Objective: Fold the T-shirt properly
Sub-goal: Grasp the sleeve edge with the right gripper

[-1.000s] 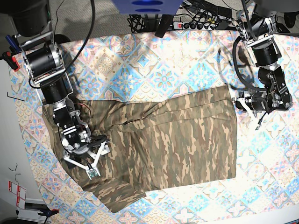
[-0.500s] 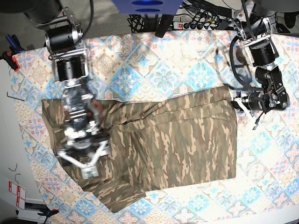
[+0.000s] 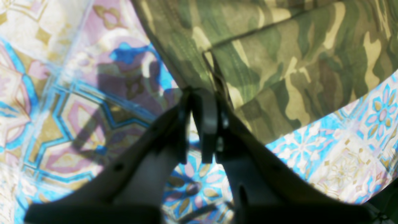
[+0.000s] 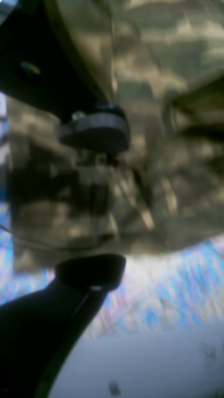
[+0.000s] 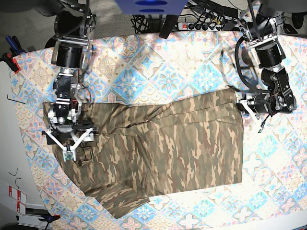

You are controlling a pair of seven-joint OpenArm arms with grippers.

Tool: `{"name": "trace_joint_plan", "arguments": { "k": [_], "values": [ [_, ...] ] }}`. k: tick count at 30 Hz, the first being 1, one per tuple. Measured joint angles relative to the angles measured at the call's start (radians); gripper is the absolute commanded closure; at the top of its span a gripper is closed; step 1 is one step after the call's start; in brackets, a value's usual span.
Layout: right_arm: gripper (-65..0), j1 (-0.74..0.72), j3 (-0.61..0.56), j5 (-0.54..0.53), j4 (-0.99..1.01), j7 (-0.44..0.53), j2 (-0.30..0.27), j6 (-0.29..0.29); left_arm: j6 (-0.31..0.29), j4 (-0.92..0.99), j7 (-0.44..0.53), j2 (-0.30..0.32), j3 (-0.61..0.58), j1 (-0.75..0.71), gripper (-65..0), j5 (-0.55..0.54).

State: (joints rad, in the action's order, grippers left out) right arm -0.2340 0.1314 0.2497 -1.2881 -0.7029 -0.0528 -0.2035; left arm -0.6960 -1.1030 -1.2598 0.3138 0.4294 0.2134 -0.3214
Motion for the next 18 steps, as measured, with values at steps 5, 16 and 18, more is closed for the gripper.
{"name": "trace_joint_plan", "arguments": {
  "k": [5, 16, 18],
  "values": [
    [-49.8, -0.005, 0.012, 0.008, 0.074, 0.013, -0.011, -0.066, 0.000, 0.000, 0.001, 0.000, 0.000, -0.009, -6.1, 0.000],
    [-49.8, -0.099, 0.013, 0.008, 0.286, 0.176, -0.009, -0.066, 0.000, 0.000, 0.000, 0.002, 0.000, -0.008, -6.1, 0.000],
    [-49.8, -0.119, 0.013, 0.008, 0.319, 0.183, -0.009, -0.066, 0.000, 0.000, -0.001, 0.002, 0.000, -0.009, -6.1, 0.001]
  ]
}}
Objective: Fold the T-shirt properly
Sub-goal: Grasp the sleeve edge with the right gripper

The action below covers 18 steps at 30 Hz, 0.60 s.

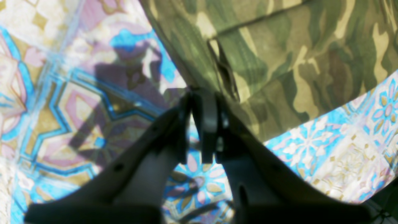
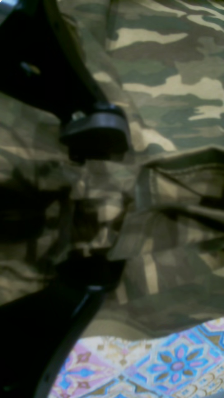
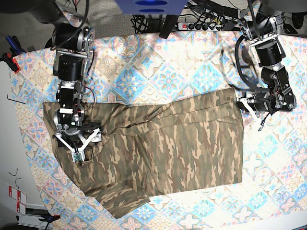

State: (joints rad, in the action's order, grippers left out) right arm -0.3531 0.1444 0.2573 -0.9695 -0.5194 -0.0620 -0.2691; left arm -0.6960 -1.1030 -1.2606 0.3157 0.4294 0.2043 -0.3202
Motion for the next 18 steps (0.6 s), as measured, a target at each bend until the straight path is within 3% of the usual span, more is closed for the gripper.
{"name": "trace_joint_plan", "arguments": {
  "k": [3, 5, 11, 12, 18],
  "values": [
    [-48.0, -0.029, 0.000, 0.002, 0.044, 0.021, -0.002, 0.000, 0.000, 0.000, 0.001, 0.000, 0.000, 0.000, -6.1, -0.001],
    [-40.6, -0.048, 0.000, 0.005, 0.072, 0.022, -0.003, 0.000, 0.000, 0.000, 0.000, 0.000, 0.000, 0.000, -6.1, 0.000],
    [-2.8, -0.086, 0.000, 0.004, 0.105, 0.038, -0.011, -0.003, 0.000, 0.000, 0.001, 0.000, 0.000, 0.000, -6.1, -0.001],
    [-0.7, -0.095, 0.000, 0.005, 0.105, 0.037, -0.011, -0.002, 0.000, 0.000, 0.001, 0.000, 0.000, 0.000, -6.1, -0.001],
    [-4.9, -0.183, -0.006, 0.005, 0.186, 0.030, -0.011, 0.000, 0.000, 0.000, 0.004, 0.000, 0.000, 0.001, -6.1, -0.001]
  ]
}}
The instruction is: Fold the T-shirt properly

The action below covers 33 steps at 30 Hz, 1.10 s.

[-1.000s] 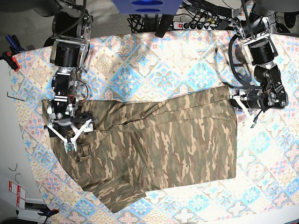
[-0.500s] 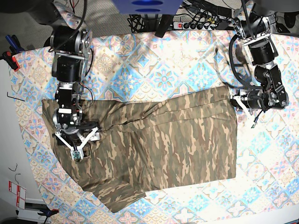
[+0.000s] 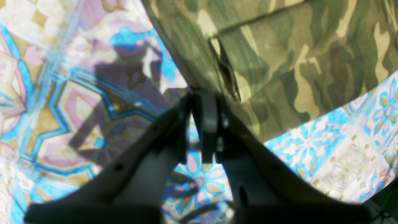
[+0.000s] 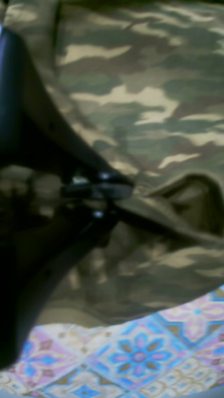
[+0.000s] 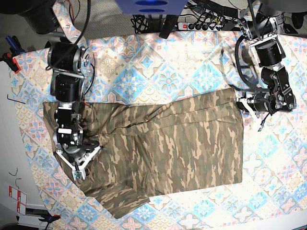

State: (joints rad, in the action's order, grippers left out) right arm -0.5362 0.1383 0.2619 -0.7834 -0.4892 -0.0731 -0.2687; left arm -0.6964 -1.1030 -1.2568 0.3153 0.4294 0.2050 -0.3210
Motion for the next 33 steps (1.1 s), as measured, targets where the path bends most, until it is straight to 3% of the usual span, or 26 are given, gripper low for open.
{"name": "trace_joint_plan", "arguments": {
  "k": [5, 8, 15, 17, 21, 26, 28, 30, 32, 33],
  "values": [
    [-4.9, -0.072, -0.116, 0.005, 0.100, 0.014, 0.006, 0.008, 0.000, 0.000, 0.001, 0.000, 0.000, 0.000, -6.1, 0.001],
    [-4.9, -0.117, -0.222, -0.001, 0.152, 0.072, 0.045, 0.002, 0.000, 0.000, 0.003, -0.002, 0.000, 0.000, -6.1, 0.000],
    [-7.1, -0.164, -0.321, 0.000, 0.264, 0.188, 0.124, 0.000, 0.000, 0.000, 0.000, -0.027, 0.001, -0.001, -6.1, 0.000],
    [-14.4, -0.161, -0.332, 0.000, 0.267, 0.227, 0.123, 0.000, 0.000, 0.000, 0.001, -0.038, 0.001, 0.000, -6.1, 0.000],
    [-36.1, -0.167, -0.310, 0.001, 0.267, 0.251, 0.114, 0.000, 0.000, 0.000, -0.003, -0.050, 0.001, 0.000, -6.2, 0.018],
    [-59.5, -0.179, -0.301, 0.001, 0.266, 0.251, 0.051, 0.004, 0.000, 0.000, 0.005, -0.069, 0.003, 0.001, -6.2, 0.111],
    [-64.4, -0.181, -0.299, 0.000, 0.254, 0.245, 0.026, 0.004, 0.000, -0.002, 0.004, -0.081, 0.003, 0.005, -6.2, 0.141],
    [-65.0, -0.180, -0.280, 0.000, 0.240, 0.240, 0.023, 0.014, 0.000, -0.005, 0.004, -0.086, 0.004, 0.008, -6.2, 0.158],
    [-65.0, -0.177, -0.201, 0.003, 0.220, 0.235, 0.036, 0.010, 0.000, -0.005, 0.005, -0.087, 0.004, 0.008, -6.2, 0.156],
    [-65.0, -0.175, -0.138, -0.005, 0.206, 0.199, 0.050, 0.035, 0.000, -0.006, 0.005, -0.087, 0.004, 0.008, -6.2, 0.156]
  ]
}}
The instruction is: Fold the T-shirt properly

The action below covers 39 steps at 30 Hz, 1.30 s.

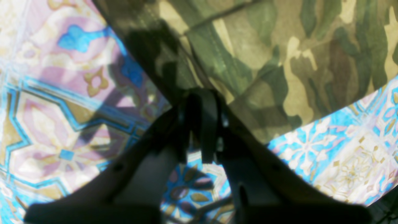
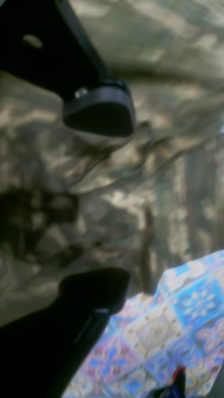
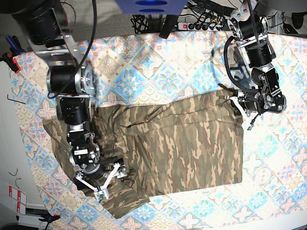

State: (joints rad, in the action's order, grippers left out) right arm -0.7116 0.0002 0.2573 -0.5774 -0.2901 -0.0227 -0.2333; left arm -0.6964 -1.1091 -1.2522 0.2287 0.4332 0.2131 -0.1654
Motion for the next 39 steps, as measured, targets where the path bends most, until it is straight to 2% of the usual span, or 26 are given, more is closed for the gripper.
{"name": "trace_joint_plan", "arguments": {
  "k": [3, 6, 9, 12, 16, 18, 20, 24, 29, 33, 36, 38, 39],
  "values": [
    [-65.0, 0.000, 0.187, -0.002, -0.054, -0.152, 0.005, 0.032, 0.000, 0.000, -0.005, 0.000, 0.000, 0.008, -6.2, -0.002],
    [-65.0, 0.009, 0.335, 0.010, -0.148, -0.304, -0.043, 0.054, 0.000, 0.000, -0.024, -0.008, -0.002, 0.029, -6.2, 0.011],
    [-65.0, 0.088, 0.397, 0.011, -0.301, -0.374, -0.074, 0.063, 0.000, 0.000, -0.042, -0.010, -0.005, 0.037, -6.2, 0.006],
    [-65.0, 0.208, 0.430, 0.004, -0.473, -0.441, -0.056, 0.054, 0.000, 0.000, -0.045, -0.010, -0.004, 0.032, -7.3, 0.008],
    [-65.0, 0.322, 0.442, 0.001, -0.688, -0.549, -0.038, 0.044, 0.003, -0.077, -0.070, 0.001, -0.089, 0.017, -18.9, 0.017],
    [-65.0, 0.335, 0.447, -0.003, -0.760, -0.572, -0.050, 0.051, 0.000, -0.196, -0.122, -0.004, -0.115, 0.010, -22.5, 0.000],
    [-65.0, 0.358, 0.447, 0.001, -0.825, -0.610, -0.060, 0.051, -0.003, -0.331, -0.137, -0.011, -0.118, 0.002, -23.1, -0.015],
    [-65.0, 0.422, 0.447, 0.001, -0.897, -0.684, -0.047, -0.001, -0.003, -0.483, -0.146, -0.006, -0.122, -0.010, -23.0, -0.011],
    [-65.0, 0.496, 0.444, -0.003, -0.940, -0.695, -0.047, -0.007, -0.004, -0.510, -0.148, -0.004, -0.124, -0.064, -23.2, 0.001],
    [-65.0, 0.574, 0.456, -0.014, -0.941, -0.707, -0.031, -0.008, -0.004, -0.507, -0.113, 0.031, -0.125, -0.154, -23.3, 0.019],
    [-65.0, 0.583, 0.541, -0.137, -0.939, -0.708, -0.002, -0.018, -0.004, -0.469, -0.056, 0.034, -0.118, -0.182, -23.4, 0.011],
    [-65.0, 0.575, 0.588, -0.201, -0.930, -0.701, -0.011, -0.021, -0.004, -0.414, -0.036, 0.034, -0.117, -0.173, -23.4, 0.008],
    [-65.0, 0.578, 0.603, -0.232, -0.928, -0.695, -0.019, -0.040, -0.004, -0.394, -0.026, 0.037, -0.117, -0.172, -23.4, 0.007]
  ]
}}
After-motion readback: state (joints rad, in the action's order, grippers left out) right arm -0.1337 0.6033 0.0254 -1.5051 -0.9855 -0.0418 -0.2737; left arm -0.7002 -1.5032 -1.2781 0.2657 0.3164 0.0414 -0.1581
